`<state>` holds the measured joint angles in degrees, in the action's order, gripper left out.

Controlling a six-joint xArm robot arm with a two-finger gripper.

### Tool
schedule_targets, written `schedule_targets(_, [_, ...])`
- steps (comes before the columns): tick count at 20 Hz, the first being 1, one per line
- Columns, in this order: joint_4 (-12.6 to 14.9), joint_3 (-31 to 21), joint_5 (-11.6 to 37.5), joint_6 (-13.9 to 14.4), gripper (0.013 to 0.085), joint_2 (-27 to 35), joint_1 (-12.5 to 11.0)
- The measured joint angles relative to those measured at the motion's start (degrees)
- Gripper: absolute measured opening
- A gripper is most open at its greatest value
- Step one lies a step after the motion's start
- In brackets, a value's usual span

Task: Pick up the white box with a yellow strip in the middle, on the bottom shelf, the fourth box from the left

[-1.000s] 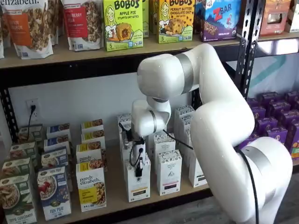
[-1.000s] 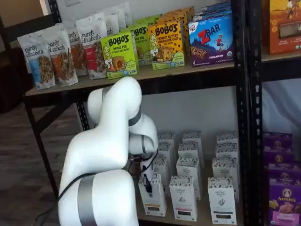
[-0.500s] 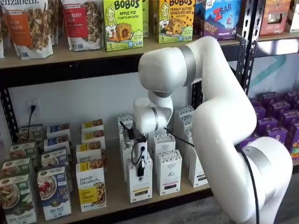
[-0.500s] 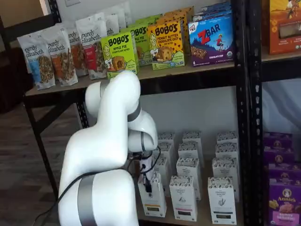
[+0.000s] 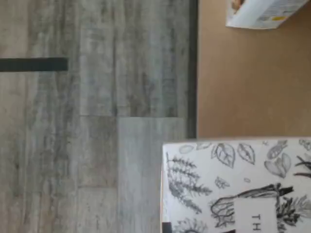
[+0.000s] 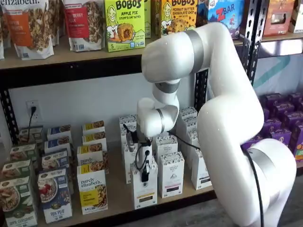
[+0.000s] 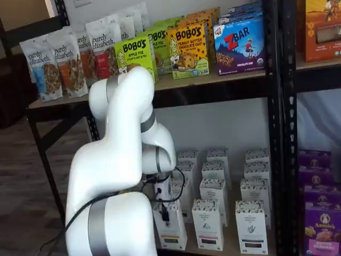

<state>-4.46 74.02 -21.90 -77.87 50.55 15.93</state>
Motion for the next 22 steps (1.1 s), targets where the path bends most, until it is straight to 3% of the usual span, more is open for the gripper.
schedule_targets(9, [0.42, -11.78, 2.8, 0.84, 0.045, -8.55, 0.57])
schedule_targets(17, [-1.87, -19.89, 3.08, -1.08, 0.045, -16.07, 0.83])
schedule_targets(22, [-0.53, -25.49, 3.27, 0.43, 0.045, -21.97, 1.06])
